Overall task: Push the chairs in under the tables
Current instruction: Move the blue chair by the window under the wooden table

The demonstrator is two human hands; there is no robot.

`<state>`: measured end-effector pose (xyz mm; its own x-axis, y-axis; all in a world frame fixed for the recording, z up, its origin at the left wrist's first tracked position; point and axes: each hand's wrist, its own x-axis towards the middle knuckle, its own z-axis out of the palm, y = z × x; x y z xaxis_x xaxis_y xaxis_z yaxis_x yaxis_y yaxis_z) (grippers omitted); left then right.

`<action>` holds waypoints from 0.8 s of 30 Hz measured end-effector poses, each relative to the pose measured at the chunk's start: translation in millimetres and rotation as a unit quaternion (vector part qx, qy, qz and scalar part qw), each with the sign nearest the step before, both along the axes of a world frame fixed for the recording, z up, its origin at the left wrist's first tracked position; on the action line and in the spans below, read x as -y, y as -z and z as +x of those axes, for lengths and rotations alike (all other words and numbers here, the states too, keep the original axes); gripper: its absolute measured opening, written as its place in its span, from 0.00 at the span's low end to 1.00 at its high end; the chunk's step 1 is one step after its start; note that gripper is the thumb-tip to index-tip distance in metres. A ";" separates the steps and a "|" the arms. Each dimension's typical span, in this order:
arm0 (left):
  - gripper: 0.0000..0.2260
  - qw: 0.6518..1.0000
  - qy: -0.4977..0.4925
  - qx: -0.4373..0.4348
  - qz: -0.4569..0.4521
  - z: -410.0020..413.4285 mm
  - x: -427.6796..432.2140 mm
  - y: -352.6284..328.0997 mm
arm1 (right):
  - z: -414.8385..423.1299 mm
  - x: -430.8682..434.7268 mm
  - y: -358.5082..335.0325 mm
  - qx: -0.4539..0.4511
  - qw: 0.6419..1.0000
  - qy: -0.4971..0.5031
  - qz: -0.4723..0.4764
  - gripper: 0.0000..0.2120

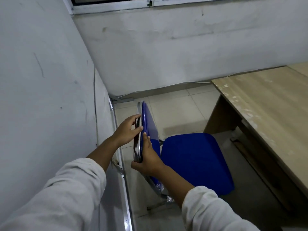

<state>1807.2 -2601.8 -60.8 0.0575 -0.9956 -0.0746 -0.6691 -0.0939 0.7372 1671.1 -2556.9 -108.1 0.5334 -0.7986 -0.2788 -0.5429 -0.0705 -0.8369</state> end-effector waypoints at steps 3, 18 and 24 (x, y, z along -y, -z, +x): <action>0.24 1.000 0.005 -0.017 -0.018 -16.0 -6.7 6.1 | -27.3 -4.7 -2.8 -0.022 0.999 -0.024 -0.003 0.58; 0.25 0.995 0.053 0.082 -0.006 -105.7 -39.0 2.3 | -174.7 -30.4 -17.7 -0.026 0.996 -0.079 0.011 0.52; 0.22 0.988 0.055 0.144 0.022 -82.3 2.7 -1.7 | -130.5 -60.5 -35.5 -0.029 0.981 0.150 -0.120 0.28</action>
<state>1724.9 -2604.5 -59.1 -0.0250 -0.9931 -0.1148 -0.8583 -0.0376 0.5117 1540.6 -2496.5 -72.6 0.2530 -0.9635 -0.0869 -0.6157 -0.0911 -0.7827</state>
